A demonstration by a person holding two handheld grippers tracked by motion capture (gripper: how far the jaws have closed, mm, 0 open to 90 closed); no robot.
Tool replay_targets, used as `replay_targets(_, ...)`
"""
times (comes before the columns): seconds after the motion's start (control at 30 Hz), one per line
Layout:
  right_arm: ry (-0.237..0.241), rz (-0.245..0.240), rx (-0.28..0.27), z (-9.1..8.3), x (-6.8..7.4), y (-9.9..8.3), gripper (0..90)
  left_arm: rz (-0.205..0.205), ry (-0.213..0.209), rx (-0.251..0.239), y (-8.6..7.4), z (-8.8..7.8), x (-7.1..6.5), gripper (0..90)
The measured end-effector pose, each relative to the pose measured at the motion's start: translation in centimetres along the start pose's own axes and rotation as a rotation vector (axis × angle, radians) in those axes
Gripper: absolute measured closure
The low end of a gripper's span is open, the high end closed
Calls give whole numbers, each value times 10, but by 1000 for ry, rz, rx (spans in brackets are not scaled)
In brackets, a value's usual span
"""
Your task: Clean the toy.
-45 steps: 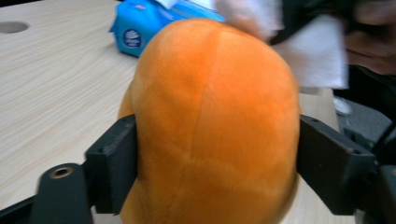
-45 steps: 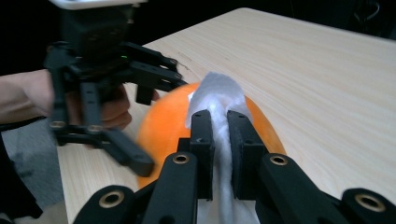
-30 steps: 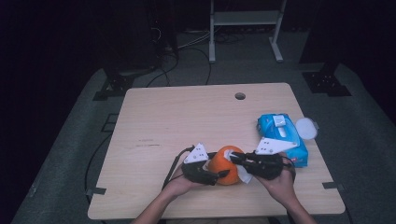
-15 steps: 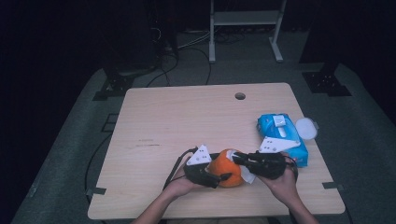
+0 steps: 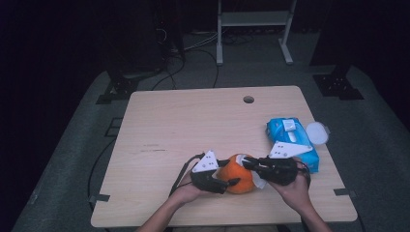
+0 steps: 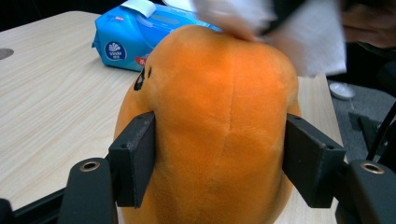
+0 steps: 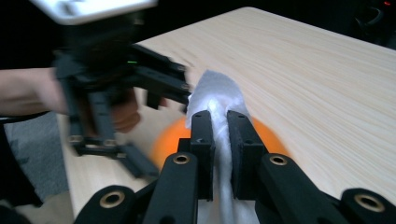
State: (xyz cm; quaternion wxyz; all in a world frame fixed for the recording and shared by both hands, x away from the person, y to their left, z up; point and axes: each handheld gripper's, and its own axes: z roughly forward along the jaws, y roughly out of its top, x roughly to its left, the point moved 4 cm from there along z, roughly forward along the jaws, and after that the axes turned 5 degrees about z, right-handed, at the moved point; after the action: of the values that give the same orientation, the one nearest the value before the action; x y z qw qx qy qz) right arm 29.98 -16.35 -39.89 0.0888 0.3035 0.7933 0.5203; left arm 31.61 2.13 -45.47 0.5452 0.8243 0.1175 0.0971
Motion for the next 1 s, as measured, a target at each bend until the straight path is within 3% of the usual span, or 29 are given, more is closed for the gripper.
replay_targets(0.07,49,-17,8,5,13,1,808,-14,0,-1,0,1,0,321)
replay_targets(0.13,27,-81,36,11,25,0,808,5,-6,7,0,1,-3,320)
replay_targets(0.2,2,-102,36,12,25,2,807,6,-6,6,-1,0,-4,322)
replay_targets(0.37,-62,-20,9,-3,-6,3,806,39,-10,8,0,0,-6,308)
replay_targets(0.47,-59,-6,15,-6,-8,-2,806,2,-4,9,1,2,-1,187)
replay_targets(0.53,-39,-11,14,-5,-4,-1,807,-26,-20,5,-2,3,-2,189)
replay_targets(0.63,3,-55,45,7,14,-1,807,35,-24,35,-1,5,-10,258)
replay_targets(0.73,11,-95,74,14,25,-2,807,70,-23,41,-2,6,-15,286)
replay_targets(1.0,-65,-36,51,-2,-5,1,806,76,-11,22,-1,7,-16,287)
